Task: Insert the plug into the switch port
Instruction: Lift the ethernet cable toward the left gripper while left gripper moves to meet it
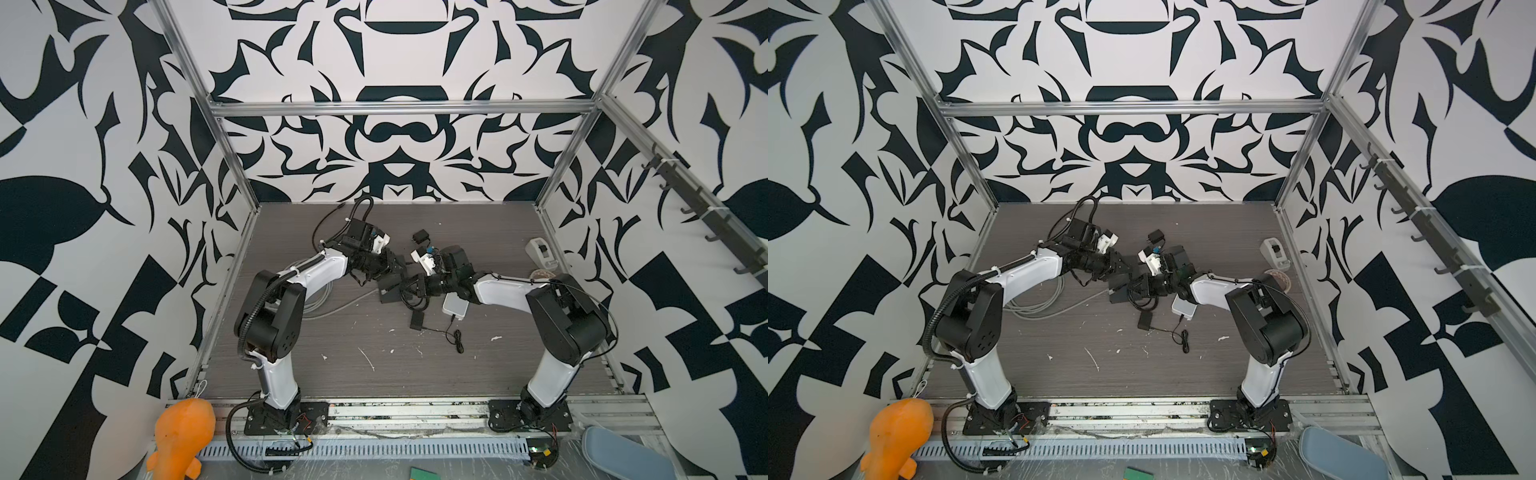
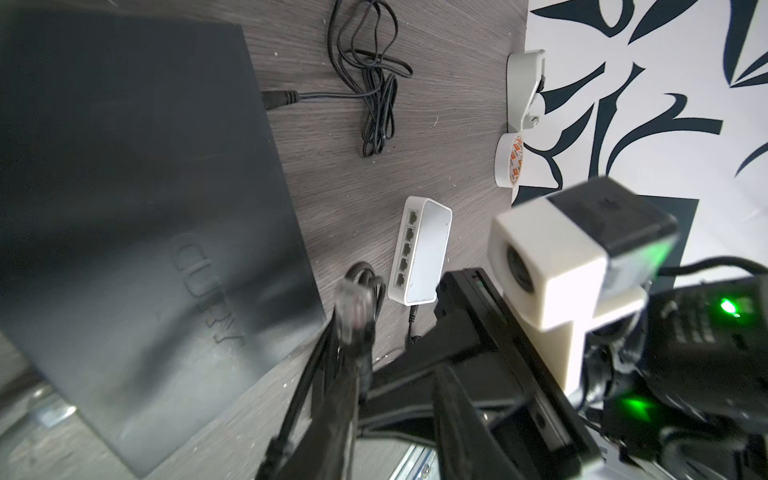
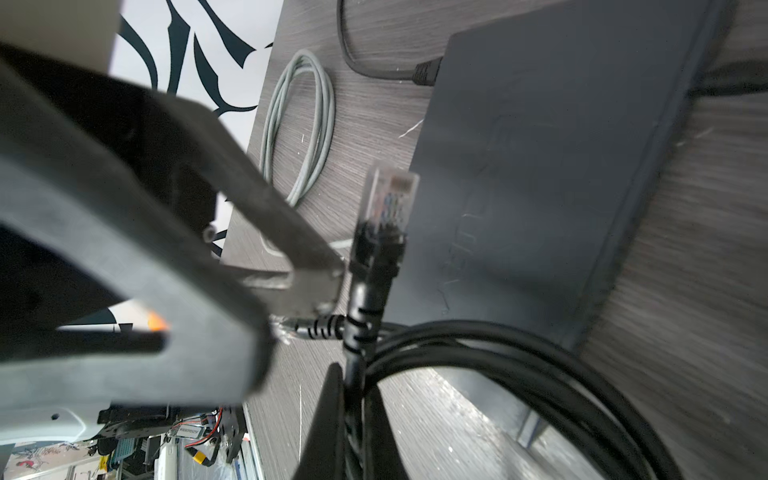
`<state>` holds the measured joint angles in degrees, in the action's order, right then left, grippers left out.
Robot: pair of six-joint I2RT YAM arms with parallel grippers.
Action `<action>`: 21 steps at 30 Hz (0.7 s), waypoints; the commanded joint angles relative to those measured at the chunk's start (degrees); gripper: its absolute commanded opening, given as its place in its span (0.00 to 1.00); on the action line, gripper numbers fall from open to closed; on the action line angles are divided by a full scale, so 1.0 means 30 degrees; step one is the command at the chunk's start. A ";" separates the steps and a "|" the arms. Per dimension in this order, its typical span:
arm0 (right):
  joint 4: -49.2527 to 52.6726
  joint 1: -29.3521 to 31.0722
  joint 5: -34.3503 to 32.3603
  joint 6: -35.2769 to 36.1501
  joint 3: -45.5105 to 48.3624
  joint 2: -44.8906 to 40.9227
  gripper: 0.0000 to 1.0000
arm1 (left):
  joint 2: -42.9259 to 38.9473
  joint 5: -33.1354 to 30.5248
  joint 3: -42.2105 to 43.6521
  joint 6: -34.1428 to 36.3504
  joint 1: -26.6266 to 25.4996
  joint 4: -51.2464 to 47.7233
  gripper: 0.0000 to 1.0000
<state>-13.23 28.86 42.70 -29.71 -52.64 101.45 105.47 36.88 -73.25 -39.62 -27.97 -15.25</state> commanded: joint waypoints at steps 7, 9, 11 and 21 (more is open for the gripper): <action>-0.1071 0.0238 -0.0018 -0.0069 -0.0910 -0.0403 0.00 | 0.0948 -0.2057 -0.1533 0.0996 -0.0317 -0.2298 0.30; -0.1133 0.0281 0.0104 -0.0244 -0.0927 -0.0331 0.00 | 0.1011 -0.1898 -0.1612 0.1105 -0.0332 -0.2292 0.25; -0.1303 0.0304 0.0079 -0.0553 -0.0896 -0.0273 0.00 | 0.1160 -0.1459 -0.1735 0.1135 -0.0317 -0.2230 0.21; 0.0657 0.0224 0.0986 -0.0692 -0.0669 -0.1071 0.24 | 0.1638 0.0804 -0.3329 0.6674 -0.0259 -0.4371 0.05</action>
<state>-14.63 29.45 43.35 -32.95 -53.30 101.38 109.45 36.07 -80.36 -28.71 -28.69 -23.51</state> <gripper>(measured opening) 0.211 0.148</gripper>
